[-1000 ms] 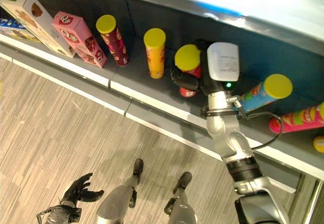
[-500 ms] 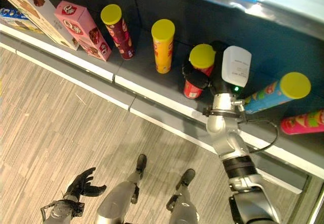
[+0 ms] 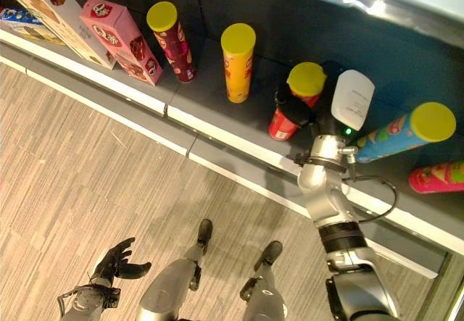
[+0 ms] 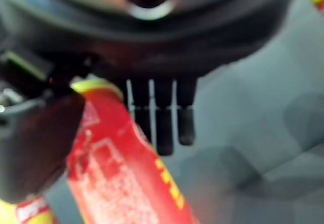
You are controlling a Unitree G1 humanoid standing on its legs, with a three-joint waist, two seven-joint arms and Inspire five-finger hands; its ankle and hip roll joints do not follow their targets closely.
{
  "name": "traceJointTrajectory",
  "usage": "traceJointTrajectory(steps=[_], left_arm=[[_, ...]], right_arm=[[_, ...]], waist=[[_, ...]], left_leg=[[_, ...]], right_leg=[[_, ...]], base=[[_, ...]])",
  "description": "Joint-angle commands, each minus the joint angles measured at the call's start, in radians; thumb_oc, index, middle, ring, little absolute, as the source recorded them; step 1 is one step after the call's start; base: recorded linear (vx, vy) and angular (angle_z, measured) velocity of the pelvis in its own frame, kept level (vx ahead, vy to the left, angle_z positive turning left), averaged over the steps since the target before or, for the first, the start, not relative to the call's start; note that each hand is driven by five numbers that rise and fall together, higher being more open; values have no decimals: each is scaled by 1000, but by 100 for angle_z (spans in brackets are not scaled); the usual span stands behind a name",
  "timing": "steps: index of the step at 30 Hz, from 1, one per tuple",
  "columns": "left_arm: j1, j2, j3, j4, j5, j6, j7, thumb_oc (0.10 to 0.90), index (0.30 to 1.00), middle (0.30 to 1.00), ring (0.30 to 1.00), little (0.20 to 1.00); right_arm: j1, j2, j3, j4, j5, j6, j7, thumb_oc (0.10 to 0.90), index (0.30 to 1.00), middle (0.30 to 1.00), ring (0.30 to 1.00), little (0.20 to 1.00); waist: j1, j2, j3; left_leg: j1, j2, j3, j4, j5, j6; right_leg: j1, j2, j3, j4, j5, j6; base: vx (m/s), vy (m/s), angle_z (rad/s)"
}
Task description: Put the goods on the table back onto the shelves and tidy them up.
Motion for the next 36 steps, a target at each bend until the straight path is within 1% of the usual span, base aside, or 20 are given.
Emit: traceJointTrajectory(steps=[1,8,15,25,26,27,28,36], left_arm=[[12,59,-59,43,-3,-35,34,800,900,900,900,900],[-2,54,-62,68,3,-35,40,800,900,900,900,900],[-7,50,-63,79,4,-38,44,800,900,900,900,900],[-8,48,-63,94,13,-40,47,800,900,900,900,900],[-10,47,-63,96,13,-39,47,800,900,900,900,900],[-11,46,-63,97,13,-39,48,800,900,900,900,900],[-11,46,-63,98,12,-40,49,800,900,900,900,900],[-13,44,-61,110,21,-37,53,800,900,900,900,900]], right_arm=[[-116,-69,-20,-51,-13,-37,-89,400,300,300,300,300],[-129,-85,-12,-39,-23,-29,-101,400,300,300,300,300],[-132,-80,-6,-25,-19,-31,-104,400,300,300,300,300],[-126,-71,-5,-9,-10,-32,-109,400,300,300,300,300],[-125,-69,-3,-9,-8,-34,-107,557,535,535,535,535],[-125,-66,-2,-9,-6,-34,-107,670,705,705,705,705],[-125,-62,-1,-11,-5,-37,-107,800,900,900,900,900],[-119,-52,-1,-9,10,-47,-109,800,900,900,900,900]], waist=[[-3,-18,-71],[-8,-15,-71],[-9,-18,-71],[-13,-17,-76],[-14,-18,-76],[-15,-18,-76],[-15,-19,-76],[-19,-24,-80]], left_leg=[[-58,8,29,-11,-13,-30],[-58,8,25,-11,-15,-30],[-58,9,29,-11,-16,-29],[-53,7,27,-11,-19,-29],[-53,7,27,-11,-19,-29],[-53,6,28,-11,-19,-28],[-53,6,28,-11,-20,-28],[-49,5,30,-11,-24,-27]], right_leg=[[-11,-156,0,88,11,133],[-16,-157,2,94,7,132],[-20,-155,10,91,7,131],[-13,-157,6,85,9,134],[-13,-157,6,85,9,134],[-12,-157,6,84,10,134],[-12,-157,6,84,11,134],[-10,-157,9,84,10,134]], base=[[0,0,0],[0,0,0],[0,0,0],[0,0,0],[0,0,0],[0,0,0],[0,0,0],[0,0,0]])
